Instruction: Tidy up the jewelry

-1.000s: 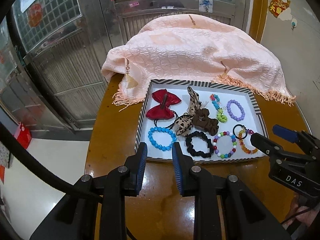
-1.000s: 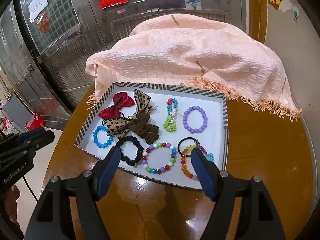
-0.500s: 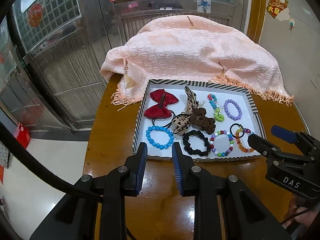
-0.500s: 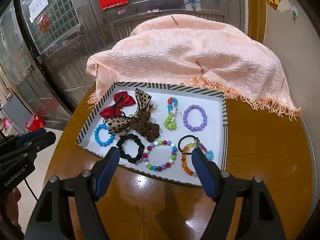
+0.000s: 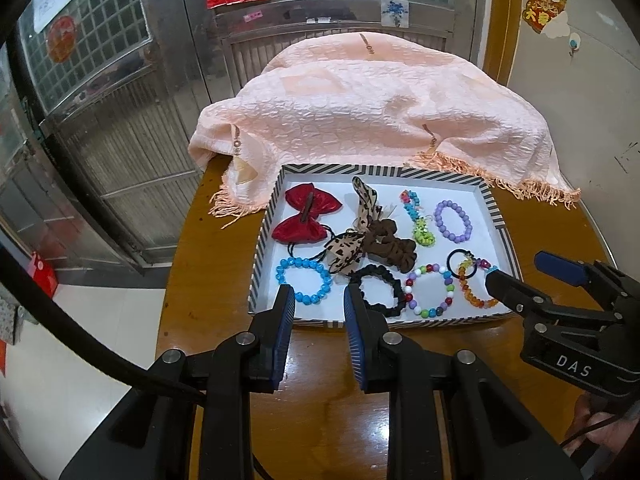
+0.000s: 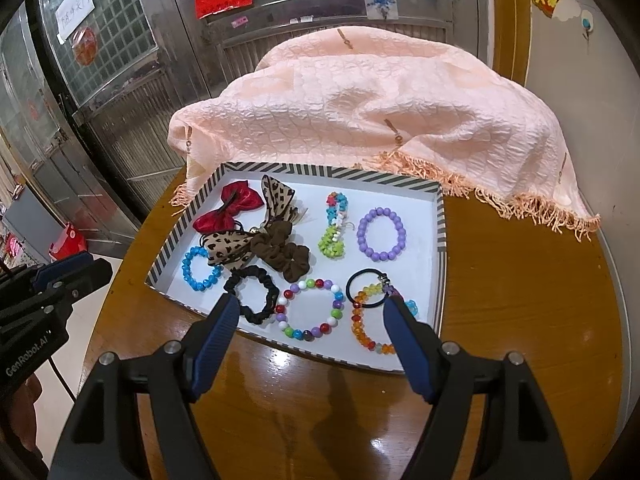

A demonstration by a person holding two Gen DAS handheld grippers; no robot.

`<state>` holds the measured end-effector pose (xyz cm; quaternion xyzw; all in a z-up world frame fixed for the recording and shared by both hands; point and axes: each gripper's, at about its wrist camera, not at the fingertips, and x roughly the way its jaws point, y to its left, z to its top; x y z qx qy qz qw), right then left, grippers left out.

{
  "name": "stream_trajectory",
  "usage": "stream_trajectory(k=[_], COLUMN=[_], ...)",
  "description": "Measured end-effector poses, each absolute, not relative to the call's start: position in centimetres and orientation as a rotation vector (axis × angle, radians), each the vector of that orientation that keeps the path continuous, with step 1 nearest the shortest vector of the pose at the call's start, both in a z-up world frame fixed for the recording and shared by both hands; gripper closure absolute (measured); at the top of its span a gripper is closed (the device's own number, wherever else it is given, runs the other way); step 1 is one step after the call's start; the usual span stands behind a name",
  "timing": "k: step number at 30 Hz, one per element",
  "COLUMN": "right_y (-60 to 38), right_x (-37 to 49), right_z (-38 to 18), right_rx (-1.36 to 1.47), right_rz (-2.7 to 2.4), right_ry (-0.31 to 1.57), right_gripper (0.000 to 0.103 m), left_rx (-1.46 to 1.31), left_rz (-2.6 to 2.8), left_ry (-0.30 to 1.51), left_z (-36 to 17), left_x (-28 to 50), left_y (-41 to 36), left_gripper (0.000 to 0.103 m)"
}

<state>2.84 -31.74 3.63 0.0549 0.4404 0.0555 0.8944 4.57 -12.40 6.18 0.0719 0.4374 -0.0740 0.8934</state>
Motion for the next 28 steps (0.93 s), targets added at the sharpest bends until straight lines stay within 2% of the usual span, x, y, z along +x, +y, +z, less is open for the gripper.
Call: stream_trajectory(k=[28], right_y=[-33.1], right_x=[3.0], right_z=[2.8], right_rx=[0.130], right_rz=[0.109], right_ry=[0.935], right_gripper=[0.025], left_rx=[0.125], left_rz=[-0.174], left_ry=[0.925], left_z=[5.3], left_x=[5.4], left_y=[-13.5], left_gripper=[0.078])
